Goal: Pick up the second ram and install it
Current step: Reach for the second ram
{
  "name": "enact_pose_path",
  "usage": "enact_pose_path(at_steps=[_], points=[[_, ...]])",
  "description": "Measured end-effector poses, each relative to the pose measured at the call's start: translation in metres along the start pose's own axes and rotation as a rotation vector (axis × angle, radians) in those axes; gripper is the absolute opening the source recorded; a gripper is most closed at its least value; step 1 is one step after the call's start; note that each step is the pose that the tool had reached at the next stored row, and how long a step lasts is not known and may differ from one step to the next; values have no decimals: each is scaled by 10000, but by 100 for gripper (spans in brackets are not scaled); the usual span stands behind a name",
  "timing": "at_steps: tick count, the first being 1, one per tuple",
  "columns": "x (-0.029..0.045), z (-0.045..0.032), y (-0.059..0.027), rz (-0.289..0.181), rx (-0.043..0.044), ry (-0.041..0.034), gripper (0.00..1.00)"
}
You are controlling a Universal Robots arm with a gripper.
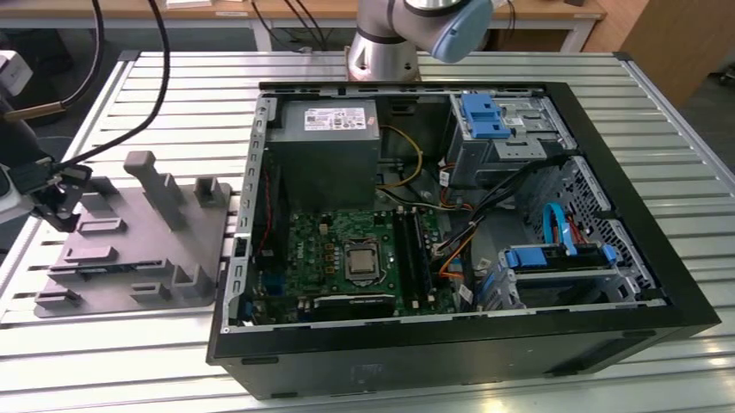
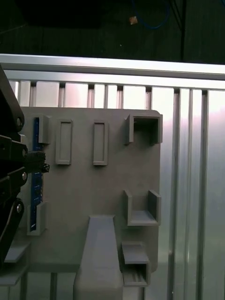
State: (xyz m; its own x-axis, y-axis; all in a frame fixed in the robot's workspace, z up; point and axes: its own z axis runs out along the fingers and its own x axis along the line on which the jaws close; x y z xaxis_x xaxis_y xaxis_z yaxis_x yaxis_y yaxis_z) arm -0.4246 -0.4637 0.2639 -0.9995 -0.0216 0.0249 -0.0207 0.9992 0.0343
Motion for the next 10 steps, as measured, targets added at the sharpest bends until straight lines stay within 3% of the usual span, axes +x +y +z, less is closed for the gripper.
enact_pose_path(at_steps=[10], points=[[-111, 52, -44, 0, 0, 0, 10]])
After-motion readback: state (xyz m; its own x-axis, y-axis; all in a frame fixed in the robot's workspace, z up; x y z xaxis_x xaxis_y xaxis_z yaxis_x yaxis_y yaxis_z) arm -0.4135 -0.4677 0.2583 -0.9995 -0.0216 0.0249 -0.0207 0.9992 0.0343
